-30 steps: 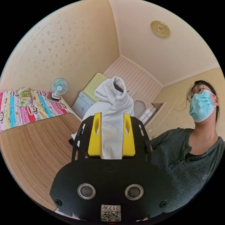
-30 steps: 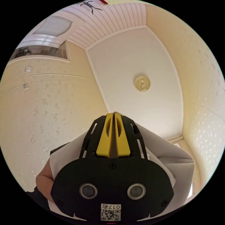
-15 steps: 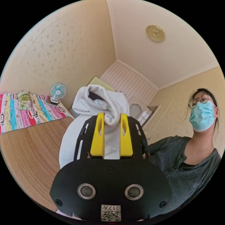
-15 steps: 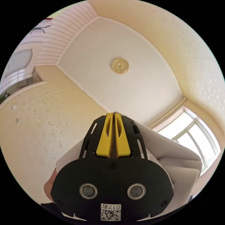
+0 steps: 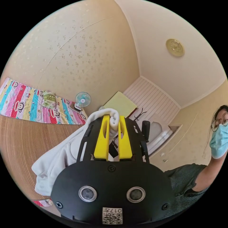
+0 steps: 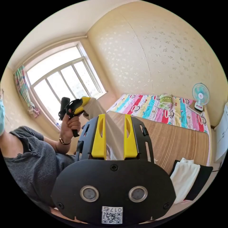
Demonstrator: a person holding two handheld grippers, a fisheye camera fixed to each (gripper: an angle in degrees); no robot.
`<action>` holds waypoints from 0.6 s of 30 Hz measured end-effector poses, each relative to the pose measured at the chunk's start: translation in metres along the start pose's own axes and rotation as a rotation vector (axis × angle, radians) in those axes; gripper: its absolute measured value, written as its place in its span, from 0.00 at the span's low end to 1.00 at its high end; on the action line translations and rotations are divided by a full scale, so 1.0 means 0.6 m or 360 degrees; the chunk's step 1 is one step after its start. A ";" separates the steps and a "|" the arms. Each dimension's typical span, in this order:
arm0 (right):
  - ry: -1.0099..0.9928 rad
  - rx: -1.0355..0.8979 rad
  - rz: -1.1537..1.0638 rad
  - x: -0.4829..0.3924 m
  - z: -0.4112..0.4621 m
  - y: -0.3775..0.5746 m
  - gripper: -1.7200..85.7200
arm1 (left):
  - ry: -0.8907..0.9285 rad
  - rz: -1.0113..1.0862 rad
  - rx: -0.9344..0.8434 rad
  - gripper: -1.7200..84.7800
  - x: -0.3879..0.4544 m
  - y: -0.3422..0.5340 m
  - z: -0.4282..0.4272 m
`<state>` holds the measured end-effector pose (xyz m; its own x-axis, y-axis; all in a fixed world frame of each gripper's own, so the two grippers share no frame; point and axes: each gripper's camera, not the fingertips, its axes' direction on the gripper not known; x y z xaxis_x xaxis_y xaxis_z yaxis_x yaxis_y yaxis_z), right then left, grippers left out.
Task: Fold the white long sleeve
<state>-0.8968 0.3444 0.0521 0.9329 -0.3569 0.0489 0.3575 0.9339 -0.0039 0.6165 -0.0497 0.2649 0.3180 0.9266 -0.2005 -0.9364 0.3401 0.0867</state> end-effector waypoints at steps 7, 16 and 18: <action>0.0108 0.0029 -0.0006 -0.148 0.221 0.024 0.18 | -0.0091 0.0119 -0.0102 0.09 0.038 -0.014 0.057; 0.0148 0.0322 -0.0053 -0.070 0.228 -0.080 0.07 | 0.0179 0.0221 -0.0101 0.12 -0.011 -0.026 -0.009; 0.0073 0.0403 -0.0129 -0.051 0.199 -0.108 0.06 | 0.0190 0.0235 -0.0134 0.14 -0.034 -0.020 -0.029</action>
<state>-0.9537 0.2974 0.1702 0.9047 -0.4260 -0.0064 0.4141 0.8756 0.2485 0.6186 -0.0757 0.2508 0.1613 0.9381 -0.3064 -0.9822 0.1828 0.0428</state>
